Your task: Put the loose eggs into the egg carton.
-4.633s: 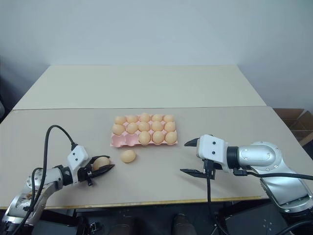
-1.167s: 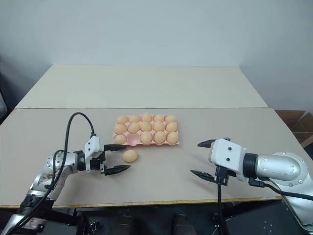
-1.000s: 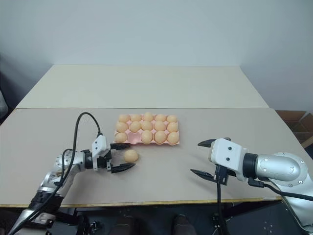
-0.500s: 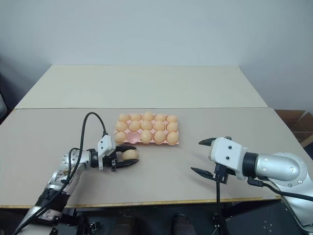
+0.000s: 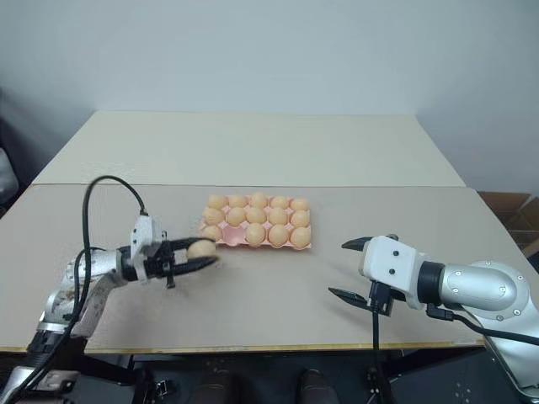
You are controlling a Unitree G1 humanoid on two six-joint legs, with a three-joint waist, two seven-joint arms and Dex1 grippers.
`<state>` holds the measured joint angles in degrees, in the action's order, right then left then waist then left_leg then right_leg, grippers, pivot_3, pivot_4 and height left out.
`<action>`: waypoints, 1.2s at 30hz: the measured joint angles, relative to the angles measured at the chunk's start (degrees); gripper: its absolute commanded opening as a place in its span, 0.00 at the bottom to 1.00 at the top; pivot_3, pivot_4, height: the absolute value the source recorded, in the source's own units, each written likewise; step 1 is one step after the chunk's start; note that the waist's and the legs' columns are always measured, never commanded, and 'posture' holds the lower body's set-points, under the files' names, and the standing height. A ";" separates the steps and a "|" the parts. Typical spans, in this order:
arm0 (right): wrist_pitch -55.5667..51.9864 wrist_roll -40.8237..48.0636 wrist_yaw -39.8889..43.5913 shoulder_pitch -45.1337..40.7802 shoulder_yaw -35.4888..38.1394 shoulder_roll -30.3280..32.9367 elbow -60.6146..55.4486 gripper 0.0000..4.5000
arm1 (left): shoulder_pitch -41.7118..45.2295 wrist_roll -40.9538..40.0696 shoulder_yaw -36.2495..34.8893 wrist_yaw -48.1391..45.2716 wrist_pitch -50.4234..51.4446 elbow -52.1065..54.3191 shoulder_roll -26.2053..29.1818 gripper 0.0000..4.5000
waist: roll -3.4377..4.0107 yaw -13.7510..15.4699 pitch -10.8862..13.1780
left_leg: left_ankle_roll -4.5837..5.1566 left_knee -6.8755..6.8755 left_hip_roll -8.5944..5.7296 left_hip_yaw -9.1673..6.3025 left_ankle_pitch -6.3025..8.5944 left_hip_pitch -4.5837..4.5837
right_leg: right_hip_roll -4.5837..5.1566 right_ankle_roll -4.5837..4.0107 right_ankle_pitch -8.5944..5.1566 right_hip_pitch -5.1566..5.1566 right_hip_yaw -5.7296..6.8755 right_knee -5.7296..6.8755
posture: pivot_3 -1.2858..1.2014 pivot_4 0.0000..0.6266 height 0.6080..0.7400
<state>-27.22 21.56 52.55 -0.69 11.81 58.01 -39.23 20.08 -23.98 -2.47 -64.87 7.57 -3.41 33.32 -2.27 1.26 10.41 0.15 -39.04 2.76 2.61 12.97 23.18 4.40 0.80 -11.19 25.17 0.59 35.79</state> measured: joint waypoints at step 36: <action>-0.38 -1.02 -0.60 2.36 1.64 -0.34 -1.12 1.00 | -1.82 1.13 -4.19 -1.63 -1.92 -0.68 8.12 1.00 | -0.03 -1.76 -0.02 | 0.01 0.15 0.09 -0.01 0.01 0.00 | -0.08 0.26 0.15 0.11 -0.04 -0.01 | 0.52 0.24 1.00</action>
<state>-27.61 20.54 51.95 1.68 13.45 57.67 -40.35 18.26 -22.85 -6.66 -66.50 5.65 -4.08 41.44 -2.30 -0.50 10.39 0.17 -38.89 2.85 2.60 12.98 23.19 4.32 1.06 -11.04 25.28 0.55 35.78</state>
